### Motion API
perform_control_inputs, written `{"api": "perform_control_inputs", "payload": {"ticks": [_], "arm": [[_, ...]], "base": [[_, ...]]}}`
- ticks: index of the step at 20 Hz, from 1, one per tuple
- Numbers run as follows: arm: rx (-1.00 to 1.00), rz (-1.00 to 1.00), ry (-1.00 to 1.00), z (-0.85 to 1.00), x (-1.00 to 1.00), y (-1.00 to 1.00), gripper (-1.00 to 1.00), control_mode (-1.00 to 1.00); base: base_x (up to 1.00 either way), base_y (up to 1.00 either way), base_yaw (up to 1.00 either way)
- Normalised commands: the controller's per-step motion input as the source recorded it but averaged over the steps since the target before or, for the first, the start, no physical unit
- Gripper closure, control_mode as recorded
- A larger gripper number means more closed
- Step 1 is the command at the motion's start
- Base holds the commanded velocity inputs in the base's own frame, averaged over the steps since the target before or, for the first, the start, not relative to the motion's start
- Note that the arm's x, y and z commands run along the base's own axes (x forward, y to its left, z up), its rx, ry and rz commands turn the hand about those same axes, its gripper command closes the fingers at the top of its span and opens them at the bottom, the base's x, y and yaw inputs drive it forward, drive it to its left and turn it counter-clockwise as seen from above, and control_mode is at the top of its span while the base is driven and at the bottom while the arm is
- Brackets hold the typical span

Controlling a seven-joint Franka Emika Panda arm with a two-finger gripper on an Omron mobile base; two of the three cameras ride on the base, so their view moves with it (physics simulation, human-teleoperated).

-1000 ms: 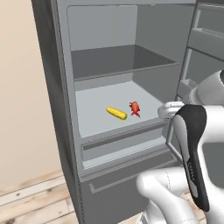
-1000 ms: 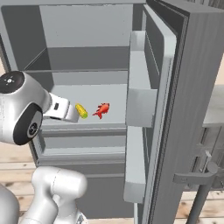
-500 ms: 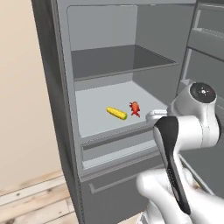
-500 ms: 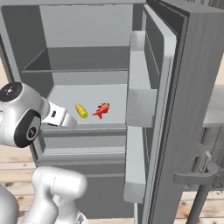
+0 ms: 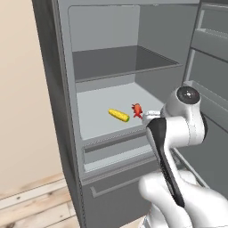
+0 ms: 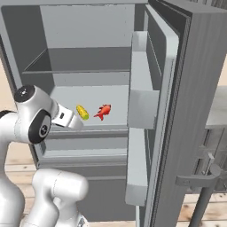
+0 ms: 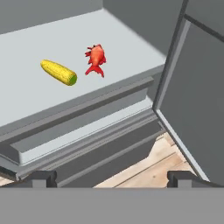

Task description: Take the cheese, fish, and corn from the fridge and place them on the plate on the dining counter to create an appetizer plate.

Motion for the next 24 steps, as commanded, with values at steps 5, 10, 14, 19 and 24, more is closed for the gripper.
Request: {"api": "perform_control_inputs", "payload": {"ticks": [5, 10, 14, 19, 24], "arm": [[0.04, 0.0, 0.08, -0.02, 0.52, 0.0, -1.0, -1.0], [0.0, 0.0, -0.06, -0.18, 0.27, 0.0, -1.0, -1.0], [0.0, 0.0, -0.18, -0.31, 0.29, 0.0, -1.0, -1.0], [0.0, 0.0, -0.1, -0.22, 0.35, 0.0, -1.0, -1.0], [0.0, 0.0, -0.01, -0.15, 0.45, 0.0, -1.0, -1.0]], "base": [[0.0, 0.0, 0.0], [0.0, 0.0, 0.0], [0.0, 0.0, 0.0], [0.0, 0.0, 0.0], [0.0, 0.0, 0.0]]}}
